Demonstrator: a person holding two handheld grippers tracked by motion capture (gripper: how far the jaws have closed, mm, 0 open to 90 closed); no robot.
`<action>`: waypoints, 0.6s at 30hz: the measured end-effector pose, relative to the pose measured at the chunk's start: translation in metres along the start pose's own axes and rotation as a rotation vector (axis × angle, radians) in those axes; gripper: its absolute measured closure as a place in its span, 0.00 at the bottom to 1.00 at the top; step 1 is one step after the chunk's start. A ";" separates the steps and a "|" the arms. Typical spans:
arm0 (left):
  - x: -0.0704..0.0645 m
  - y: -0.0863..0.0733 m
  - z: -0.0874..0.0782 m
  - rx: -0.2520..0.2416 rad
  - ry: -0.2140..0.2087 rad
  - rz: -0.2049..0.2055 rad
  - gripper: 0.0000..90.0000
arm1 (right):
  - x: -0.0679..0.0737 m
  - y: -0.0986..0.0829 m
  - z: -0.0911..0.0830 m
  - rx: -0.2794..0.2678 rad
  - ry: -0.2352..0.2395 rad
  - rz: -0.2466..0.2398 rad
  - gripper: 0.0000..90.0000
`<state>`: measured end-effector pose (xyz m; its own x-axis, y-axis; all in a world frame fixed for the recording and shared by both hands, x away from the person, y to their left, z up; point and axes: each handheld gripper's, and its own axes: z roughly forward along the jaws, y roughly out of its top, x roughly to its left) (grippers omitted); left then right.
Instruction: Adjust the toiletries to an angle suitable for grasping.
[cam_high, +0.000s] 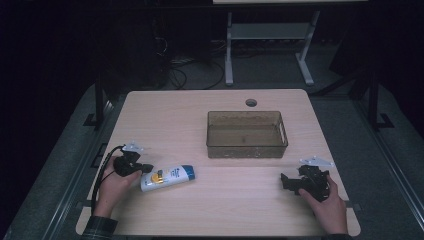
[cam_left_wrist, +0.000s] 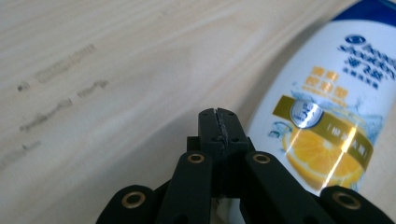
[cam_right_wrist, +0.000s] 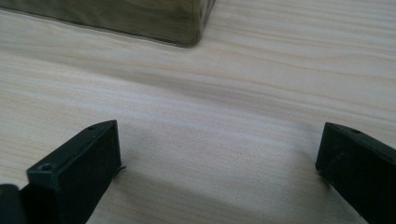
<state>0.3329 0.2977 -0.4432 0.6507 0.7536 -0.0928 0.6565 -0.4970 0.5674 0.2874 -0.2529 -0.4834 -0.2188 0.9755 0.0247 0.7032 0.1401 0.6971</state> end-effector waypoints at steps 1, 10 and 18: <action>-0.001 -0.002 -0.001 -0.001 -0.002 -0.006 1.00 | 0.000 0.000 0.000 0.000 0.000 0.000 0.00; -0.011 -0.022 -0.011 -0.033 -0.028 -0.027 1.00 | 0.000 0.000 0.000 0.000 0.001 -0.001 0.00; -0.023 -0.038 -0.020 -0.043 -0.035 -0.036 1.00 | 0.000 0.000 0.000 0.000 0.001 -0.002 0.00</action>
<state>0.2860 0.3078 -0.4464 0.6404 0.7548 -0.1416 0.6632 -0.4506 0.5976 0.2870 -0.2530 -0.4833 -0.2206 0.9751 0.0242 0.7029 0.1417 0.6970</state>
